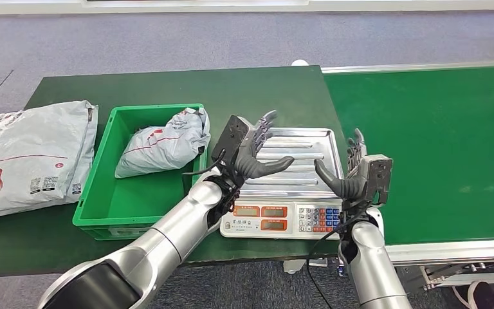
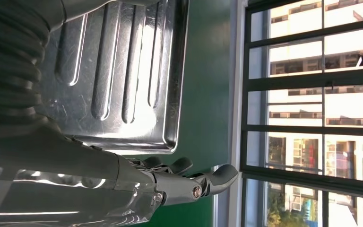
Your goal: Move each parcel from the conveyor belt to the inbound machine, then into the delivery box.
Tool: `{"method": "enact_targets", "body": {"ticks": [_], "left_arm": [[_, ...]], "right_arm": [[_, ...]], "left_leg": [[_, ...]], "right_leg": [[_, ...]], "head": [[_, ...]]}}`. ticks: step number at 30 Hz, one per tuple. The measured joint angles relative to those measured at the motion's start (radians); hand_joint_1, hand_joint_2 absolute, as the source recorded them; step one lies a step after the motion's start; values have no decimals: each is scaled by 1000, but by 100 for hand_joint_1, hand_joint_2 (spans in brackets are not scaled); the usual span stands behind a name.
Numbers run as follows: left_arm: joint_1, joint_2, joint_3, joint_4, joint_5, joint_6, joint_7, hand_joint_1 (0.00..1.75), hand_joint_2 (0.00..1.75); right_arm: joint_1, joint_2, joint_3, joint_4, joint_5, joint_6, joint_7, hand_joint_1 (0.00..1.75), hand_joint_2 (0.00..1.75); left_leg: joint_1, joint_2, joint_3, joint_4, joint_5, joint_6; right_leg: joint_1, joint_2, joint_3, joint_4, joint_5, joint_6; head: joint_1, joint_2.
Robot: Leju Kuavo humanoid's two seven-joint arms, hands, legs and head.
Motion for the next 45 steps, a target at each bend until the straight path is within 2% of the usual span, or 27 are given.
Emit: {"method": "enact_targets", "body": {"ticks": [19,26,33,45], "left_arm": [[36,36,21,-14,-49,32,-30,0,175],[45,40,35,-25,-82,19,-39,0,175],[45,41,45,-25,-95,13,-43,0,175],[55,79,65,-48,-103,4,-48,0,175]], "right_arm": [[-106,-36,18,163,-90,36,-61,0,175],[-177,-50,63,261,-157,10,-110,0,175],[-207,-52,96,303,-180,-2,-122,0,175],[-253,-63,168,344,-215,46,-118,0,175]], "left_leg": [[0,-1,-1,0,0,0],[0,-1,-1,0,0,0],[0,-1,-1,0,0,0],[0,-1,-1,0,0,0]], "right_leg": [[0,-1,0,0,0,0],[0,-1,0,0,0,0],[0,-1,0,0,0,0],[0,-1,0,0,0,0]], "head": [[0,0],[0,0],[0,0],[0,0]]}}
